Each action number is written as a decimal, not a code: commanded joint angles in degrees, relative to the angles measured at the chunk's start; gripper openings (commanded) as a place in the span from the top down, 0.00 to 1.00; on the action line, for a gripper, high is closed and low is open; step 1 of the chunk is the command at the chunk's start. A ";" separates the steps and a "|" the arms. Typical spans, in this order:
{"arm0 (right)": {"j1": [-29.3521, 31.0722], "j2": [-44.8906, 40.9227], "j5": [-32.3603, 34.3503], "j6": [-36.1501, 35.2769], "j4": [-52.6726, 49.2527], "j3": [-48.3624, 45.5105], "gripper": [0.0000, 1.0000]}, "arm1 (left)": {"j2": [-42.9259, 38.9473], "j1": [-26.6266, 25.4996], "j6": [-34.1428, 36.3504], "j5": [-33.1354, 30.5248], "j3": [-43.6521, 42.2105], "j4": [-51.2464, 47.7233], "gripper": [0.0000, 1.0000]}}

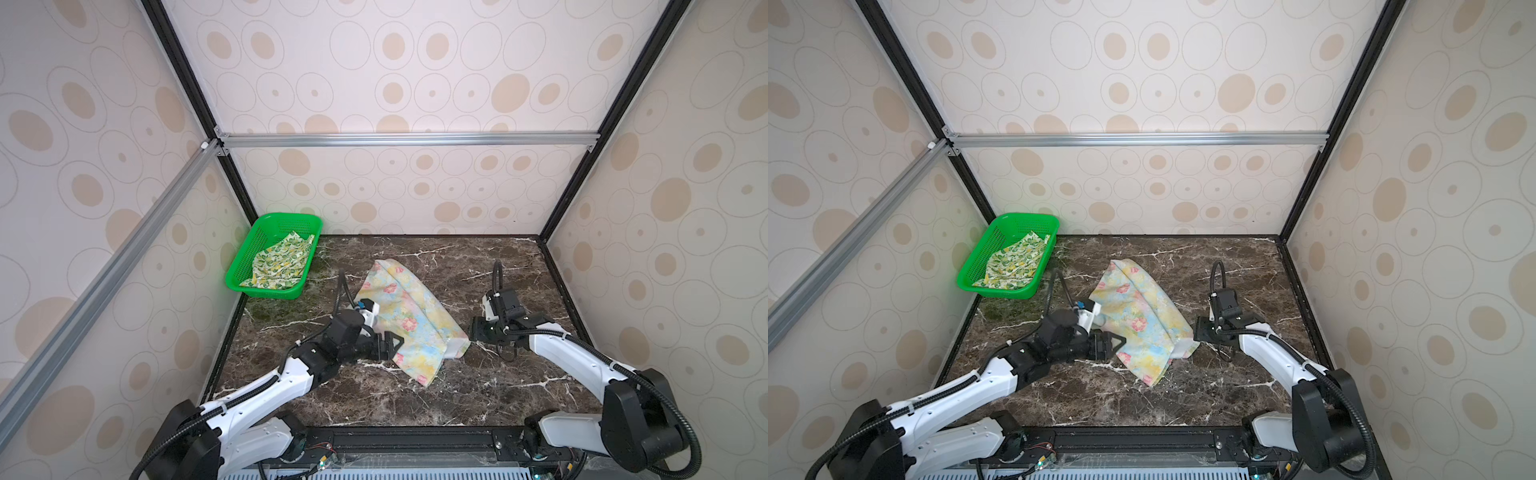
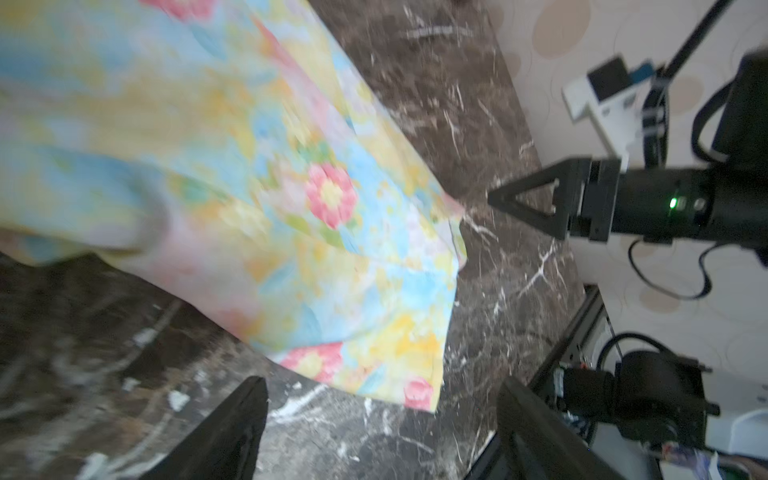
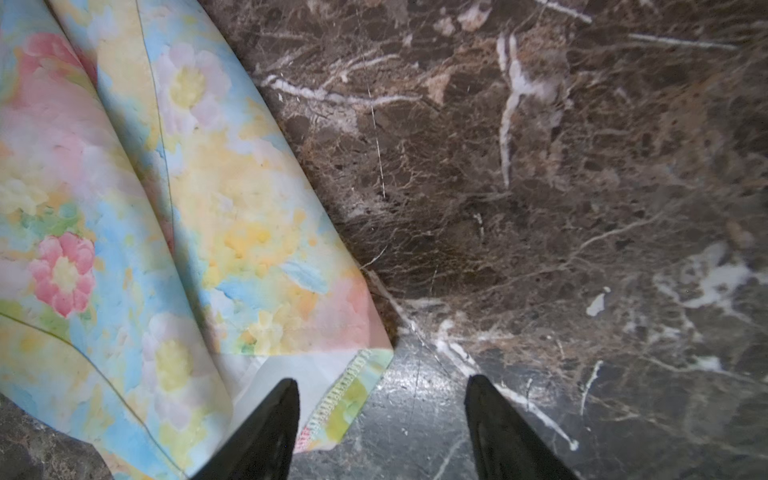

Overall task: Fold and stack the skirts
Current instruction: 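Grasp the near skirt hem with the left gripper while the right grasps another corner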

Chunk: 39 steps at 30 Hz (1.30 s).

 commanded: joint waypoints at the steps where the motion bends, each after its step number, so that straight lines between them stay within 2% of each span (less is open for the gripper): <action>1: 0.38 0.38 -0.93 1.76 0.52 -1.17 0.33 | 2.67 -5.19 -4.93 -1.90 1.00 7.28 0.14; 6: 0.36 0.73 -3.04 2.42 2.38 -1.80 0.33 | 5.91 -10.41 -8.59 0.39 -2.55 17.32 0.14; 10: 0.43 0.41 -2.51 2.43 3.09 -2.56 0.33 | 9.68 -13.85 -9.97 0.05 -2.24 16.24 0.16; 15: 0.40 -0.15 -2.47 2.65 4.10 -3.68 0.34 | 13.30 -17.63 -8.60 -6.58 -0.12 10.45 0.20; 23: 0.39 -0.11 -2.21 2.06 4.14 -3.24 0.34 | 20.51 -23.53 -5.69 -18.13 8.92 -1.41 0.22; 29: 0.44 0.90 -2.23 1.10 3.30 -1.76 0.34 | 22.05 -24.59 -4.63 -22.82 10.11 -4.25 0.23; 39: 0.39 1.69 -2.12 1.40 3.57 -1.72 0.34 | 25.83 -24.83 -1.91 -23.83 12.74 -3.90 0.27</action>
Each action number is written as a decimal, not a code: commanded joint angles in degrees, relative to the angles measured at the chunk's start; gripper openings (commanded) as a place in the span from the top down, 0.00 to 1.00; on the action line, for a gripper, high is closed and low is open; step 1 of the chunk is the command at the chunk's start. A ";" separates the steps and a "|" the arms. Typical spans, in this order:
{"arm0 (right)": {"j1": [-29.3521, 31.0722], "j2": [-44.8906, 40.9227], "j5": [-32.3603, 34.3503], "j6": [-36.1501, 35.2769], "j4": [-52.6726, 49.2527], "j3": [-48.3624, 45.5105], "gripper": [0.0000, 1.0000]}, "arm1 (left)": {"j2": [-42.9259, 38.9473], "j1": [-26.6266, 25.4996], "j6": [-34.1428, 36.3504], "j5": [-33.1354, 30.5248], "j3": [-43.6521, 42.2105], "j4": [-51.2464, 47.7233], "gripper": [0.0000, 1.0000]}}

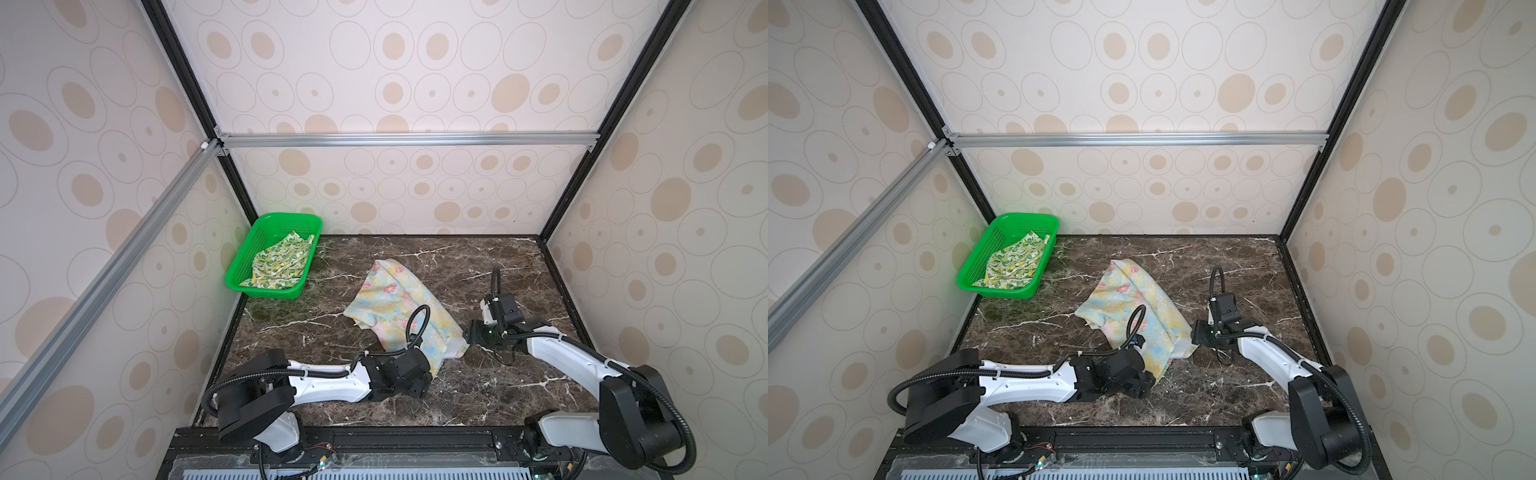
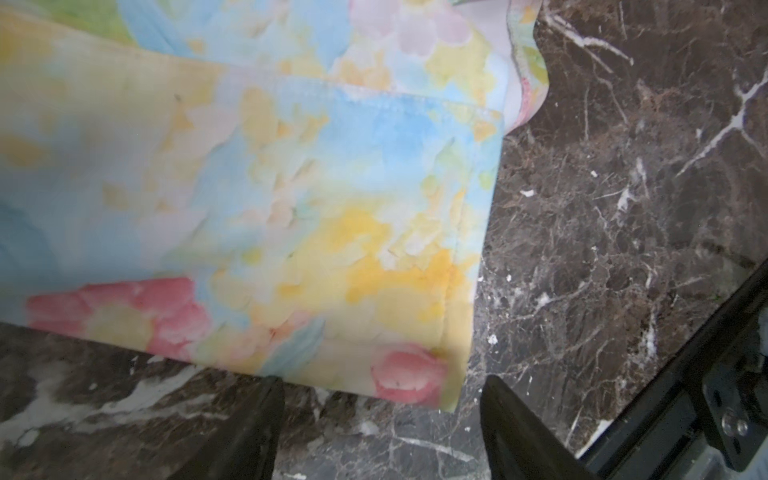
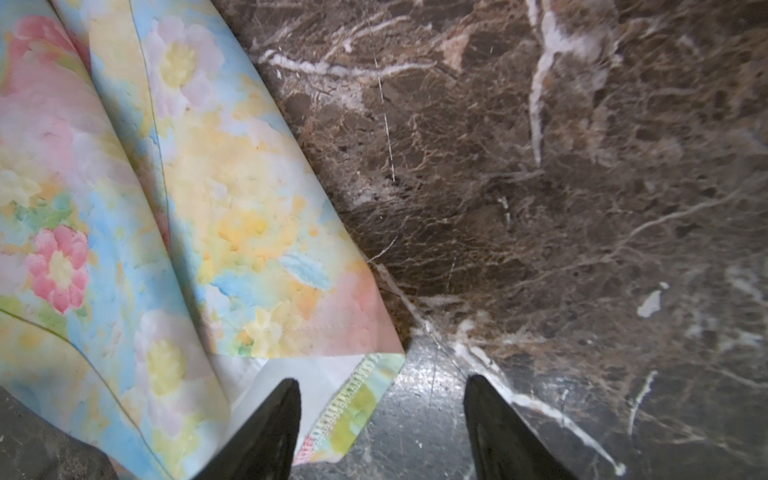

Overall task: Fold and stack the skirts
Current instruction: 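Grasp the near skirt hem with the left gripper while the right grasps another corner, then lift the skirt hem with both grippers and raise it farther from the robot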

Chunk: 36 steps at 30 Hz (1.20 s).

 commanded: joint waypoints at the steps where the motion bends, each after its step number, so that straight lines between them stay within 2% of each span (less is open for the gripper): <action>1: 0.37 0.57 0.29 -0.05 -0.70 1.23 0.34 | 1.62 -0.73 1.81 -2.38 3.05 -1.28 0.27; 14: 0.38 -0.28 0.26 -0.13 -0.46 0.01 0.34 | 6.45 -1.18 3.16 -5.97 5.31 -5.51 0.37; 21: 1.38 1.82 -1.15 2.36 1.62 -1.38 0.36 | 4.64 -1.27 4.17 -9.18 4.95 -9.87 0.60; 30: 6.78 7.32 -0.32 3.34 2.69 0.28 0.39 | 0.33 -1.24 5.12 -15.17 3.14 -15.50 0.92; 33: 7.86 9.72 -0.53 3.16 3.42 1.03 0.41 | -0.48 -1.25 3.55 -16.06 1.68 -14.54 1.00; 36: 8.53 11.81 -1.29 3.01 3.97 1.77 0.48 | -0.93 -1.26 2.27 -16.58 1.32 -14.41 1.00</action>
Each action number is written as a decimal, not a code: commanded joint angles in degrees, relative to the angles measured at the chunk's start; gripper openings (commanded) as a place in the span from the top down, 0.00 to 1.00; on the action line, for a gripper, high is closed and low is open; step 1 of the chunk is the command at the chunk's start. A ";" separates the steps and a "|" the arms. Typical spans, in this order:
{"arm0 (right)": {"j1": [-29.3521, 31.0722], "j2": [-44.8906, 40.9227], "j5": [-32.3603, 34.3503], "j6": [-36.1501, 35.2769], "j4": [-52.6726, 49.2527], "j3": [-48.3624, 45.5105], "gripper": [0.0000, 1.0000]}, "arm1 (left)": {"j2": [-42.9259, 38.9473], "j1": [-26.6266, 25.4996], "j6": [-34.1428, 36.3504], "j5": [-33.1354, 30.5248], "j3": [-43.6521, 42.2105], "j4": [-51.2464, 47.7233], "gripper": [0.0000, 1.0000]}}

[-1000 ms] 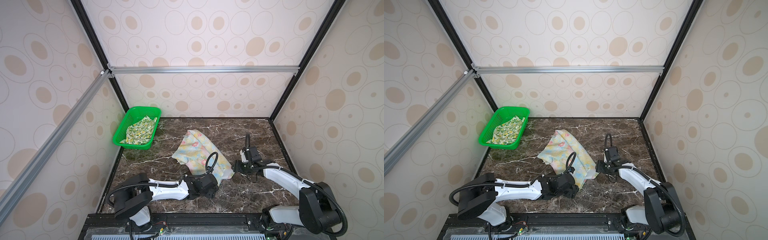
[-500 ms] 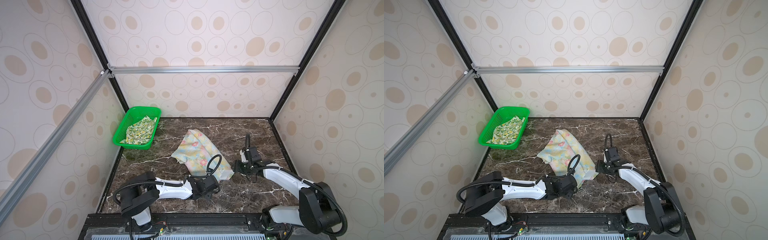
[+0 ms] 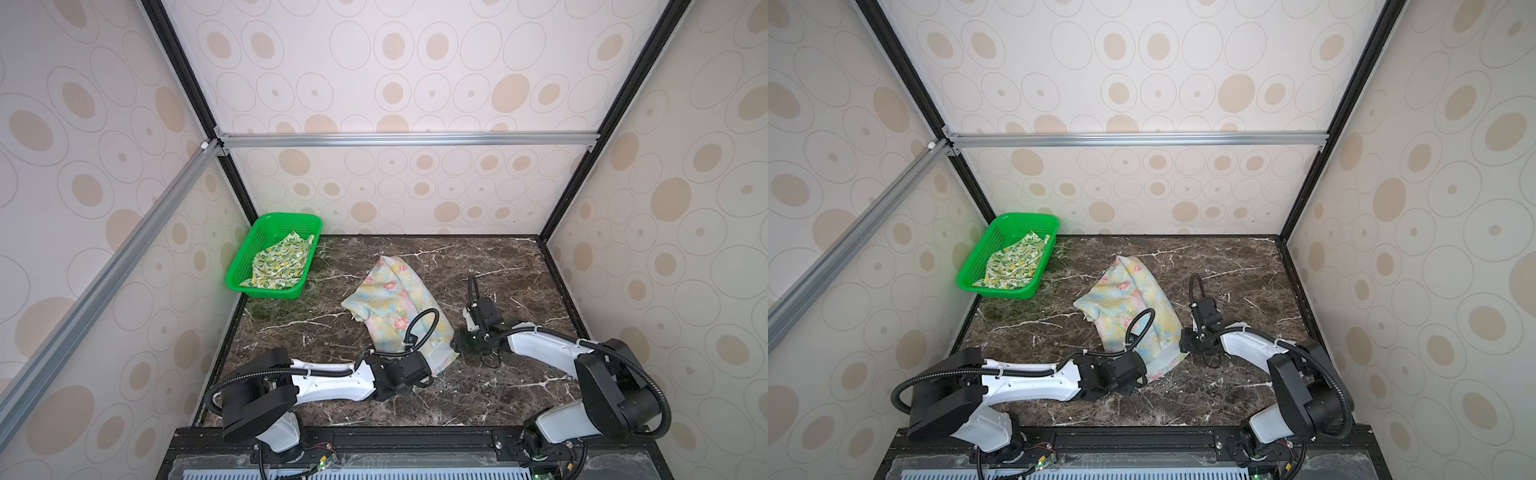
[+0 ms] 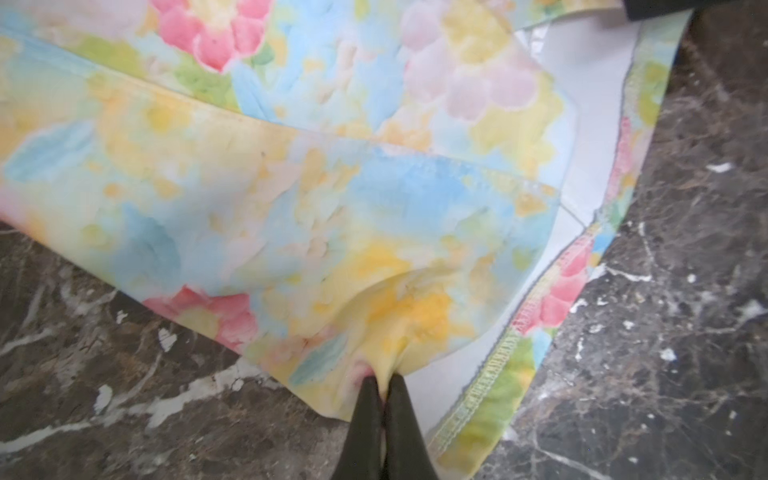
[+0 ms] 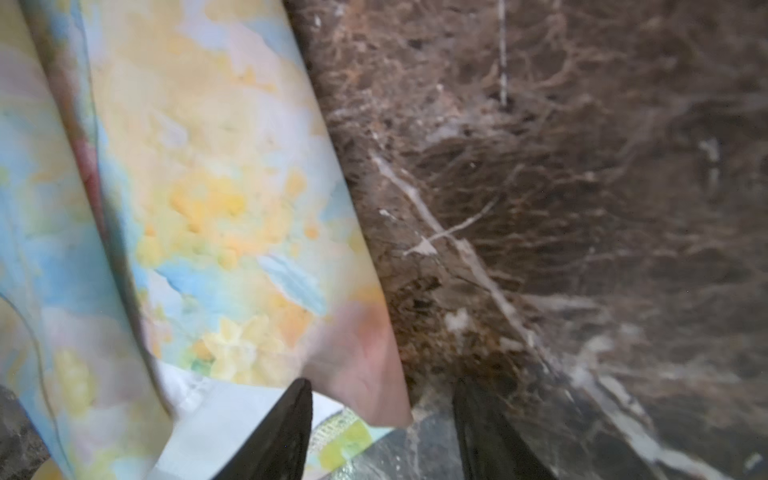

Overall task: Fold and stack the skirts
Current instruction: 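Lift the skirt hem with both grippers and raise it farther from the robot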

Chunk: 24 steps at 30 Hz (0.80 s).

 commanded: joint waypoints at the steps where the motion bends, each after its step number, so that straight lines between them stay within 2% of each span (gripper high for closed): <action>1: 1.21 2.62 -0.73 0.98 0.41 0.82 0.52 | -1.17 -0.58 -2.19 -3.18 -0.43 -2.03 1.00; 5: 1.86 3.58 -0.86 0.84 0.71 1.20 0.71 | -0.73 -0.54 -2.05 -4.39 0.41 -3.82 1.00; 8: 1.85 2.96 -0.48 0.27 -0.25 1.82 0.96 | -1.09 -0.59 -2.01 -6.45 1.33 -6.48 1.00; 9: 1.86 2.45 -0.12 0.03 -0.71 2.06 1.00 | -1.45 -0.54 -2.06 -7.24 1.56 -7.50 1.00; 18: 1.89 -3.72 4.53 -4.53 -7.68 8.46 1.00 | -4.87 1.53 -2.63 -17.27 6.98 -18.57 1.00; 24: 1.64 -6.68 8.02 -8.76 -10.17 18.61 1.00 | -9.57 10.19 4.87 -28.39 14.07 -19.59 1.00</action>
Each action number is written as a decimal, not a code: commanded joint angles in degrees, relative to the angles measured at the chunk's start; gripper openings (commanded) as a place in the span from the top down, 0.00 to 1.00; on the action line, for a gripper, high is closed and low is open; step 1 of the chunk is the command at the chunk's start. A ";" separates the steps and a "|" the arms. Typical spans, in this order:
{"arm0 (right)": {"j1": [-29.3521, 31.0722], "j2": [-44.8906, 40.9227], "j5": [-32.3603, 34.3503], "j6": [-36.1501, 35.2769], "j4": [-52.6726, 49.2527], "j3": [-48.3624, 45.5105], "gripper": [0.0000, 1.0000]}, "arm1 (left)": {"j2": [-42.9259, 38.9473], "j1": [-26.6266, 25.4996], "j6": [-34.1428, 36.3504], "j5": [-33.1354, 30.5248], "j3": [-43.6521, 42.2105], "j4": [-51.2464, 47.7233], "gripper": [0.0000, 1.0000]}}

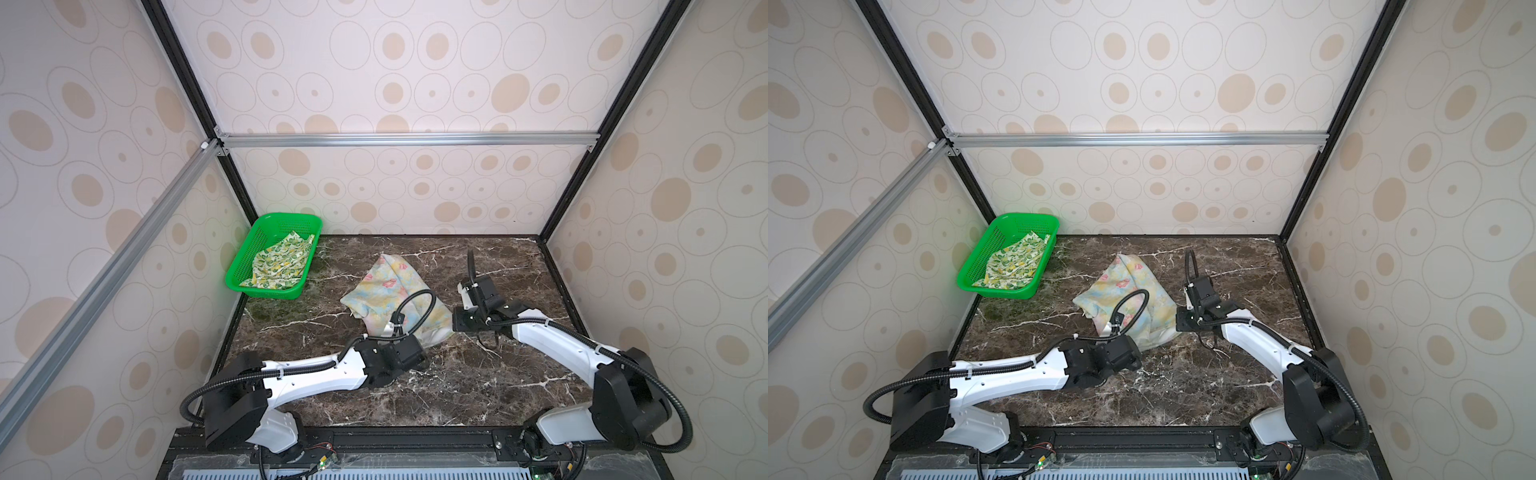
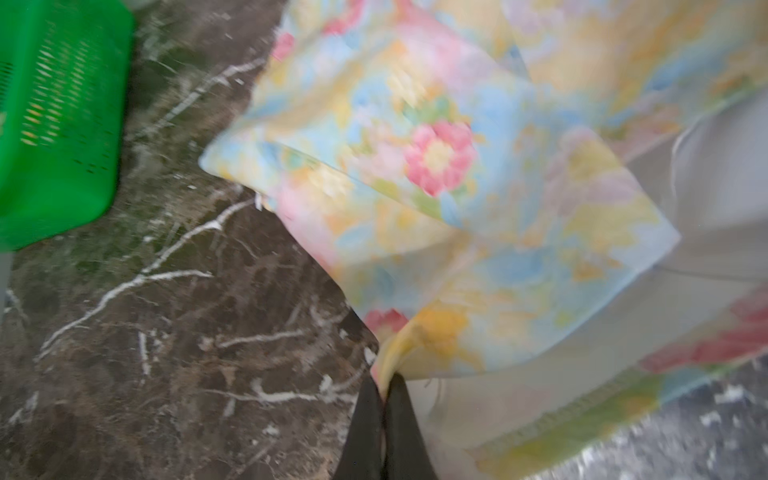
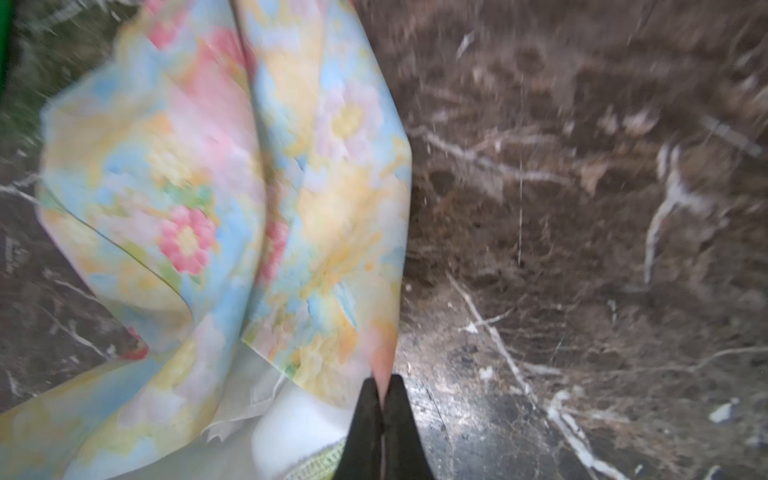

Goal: Fold and stack the skirts

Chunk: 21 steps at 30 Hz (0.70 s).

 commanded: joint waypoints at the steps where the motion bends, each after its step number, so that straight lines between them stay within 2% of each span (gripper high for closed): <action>1: -0.01 -2.03 4.03 -3.53 -2.13 6.17 1.00 | -4.55 5.39 5.67 -11.01 5.14 -1.66 1.00; 6: -0.95 -0.52 4.56 -5.44 -3.12 17.83 1.00 | -10.96 13.67 18.59 -13.59 10.28 10.18 1.00; 10: -1.27 0.61 3.30 -6.47 -4.38 26.55 1.00 | -12.21 17.09 29.14 -14.69 15.47 18.70 1.00; 16: -1.28 -0.78 2.55 -7.30 -5.20 34.59 1.00 | -9.60 18.24 40.38 -17.53 25.12 22.13 1.00; 21: -1.27 -3.62 1.82 -7.93 -5.17 35.22 1.00 | -10.96 18.28 45.94 -18.16 26.91 26.68 1.00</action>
